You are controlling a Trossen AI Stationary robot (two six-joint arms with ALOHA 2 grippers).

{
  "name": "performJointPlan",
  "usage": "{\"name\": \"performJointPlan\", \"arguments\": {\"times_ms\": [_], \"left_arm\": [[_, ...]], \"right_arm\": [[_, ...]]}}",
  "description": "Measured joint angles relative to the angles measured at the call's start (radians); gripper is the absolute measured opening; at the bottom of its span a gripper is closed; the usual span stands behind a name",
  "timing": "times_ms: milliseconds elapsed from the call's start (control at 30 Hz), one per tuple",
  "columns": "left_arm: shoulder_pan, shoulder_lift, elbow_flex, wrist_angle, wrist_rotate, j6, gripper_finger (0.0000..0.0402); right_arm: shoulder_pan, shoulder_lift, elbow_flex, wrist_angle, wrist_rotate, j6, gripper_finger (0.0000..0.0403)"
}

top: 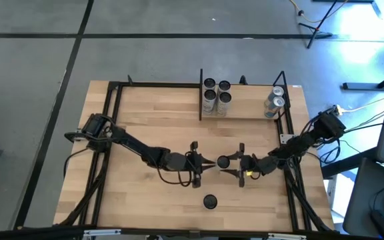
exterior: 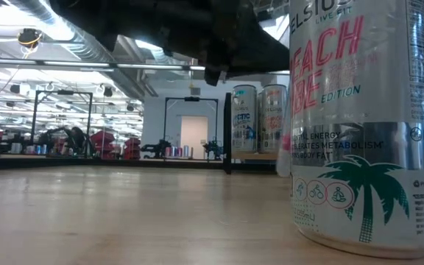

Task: Place canned beverage on shelf
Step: Put the right white-pink soda can on the shelf

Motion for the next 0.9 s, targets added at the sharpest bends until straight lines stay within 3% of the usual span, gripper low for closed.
{"name": "performJointPlan", "arguments": {"times_ms": [400,733,900], "left_arm": [[-0.03,-0.008,0.0,-0.081,0.002,-0.002,0.0047],[-0.03,-0.008,0.0,-0.119,-0.02,-0.002,0.0047],[-0.03,-0.008,0.0,-0.126,-0.021,-0.002,0.0047]], "right_arm": [[-0.001,0.0,0.003,-0.019,-0.021,0.029,0.0203],[-0.001,-0.003,0.002,-0.055,-0.044,0.05,0.0322],[0.0,-0.036,0.002,-0.085,-0.049,0.048,0.0353]]}}
